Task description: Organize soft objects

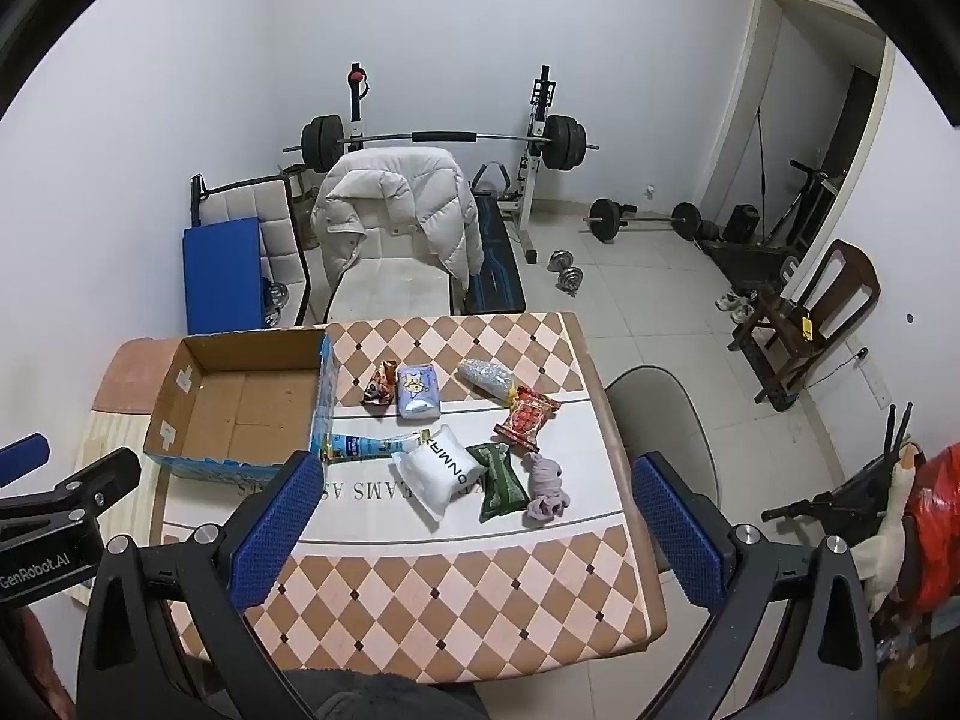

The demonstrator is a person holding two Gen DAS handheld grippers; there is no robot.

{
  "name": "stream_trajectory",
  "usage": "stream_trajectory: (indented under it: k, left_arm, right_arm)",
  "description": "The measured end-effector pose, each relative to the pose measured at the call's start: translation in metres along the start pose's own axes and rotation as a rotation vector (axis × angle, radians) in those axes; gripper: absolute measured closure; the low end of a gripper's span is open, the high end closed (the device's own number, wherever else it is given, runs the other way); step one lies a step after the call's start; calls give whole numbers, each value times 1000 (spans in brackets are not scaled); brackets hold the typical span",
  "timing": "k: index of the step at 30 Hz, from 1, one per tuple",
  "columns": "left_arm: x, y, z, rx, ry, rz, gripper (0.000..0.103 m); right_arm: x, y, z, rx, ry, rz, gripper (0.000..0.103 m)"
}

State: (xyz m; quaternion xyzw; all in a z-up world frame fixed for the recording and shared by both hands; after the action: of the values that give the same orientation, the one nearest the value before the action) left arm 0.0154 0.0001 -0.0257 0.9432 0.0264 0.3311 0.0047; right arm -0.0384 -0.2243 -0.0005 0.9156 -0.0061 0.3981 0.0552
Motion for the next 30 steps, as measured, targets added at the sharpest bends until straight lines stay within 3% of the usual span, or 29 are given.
stream_trajectory:
  k: [20, 30]
  left_arm:
    - [-7, -1, -5, 0, -6, 0, 0]
    - [-3, 21, -11, 6, 9, -9, 0]
  right_arm:
    - [-3, 3, 1, 5, 4, 4, 0]
    - [-3, 10, 2, -4, 22, -4, 0]
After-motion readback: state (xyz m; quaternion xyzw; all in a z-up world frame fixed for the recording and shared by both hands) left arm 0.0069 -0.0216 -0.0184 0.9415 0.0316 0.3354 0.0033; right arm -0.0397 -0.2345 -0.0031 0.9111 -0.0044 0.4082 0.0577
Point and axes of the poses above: each gripper's, at about its wrist camera, not at the fingertips, and z roughly the way its jaws point, y to its right, x to its top, the point moved 3 cm from there along z, roughly the way its jaws point, and after that the axes turned 7 degrees about y, right-handed, at the moved point
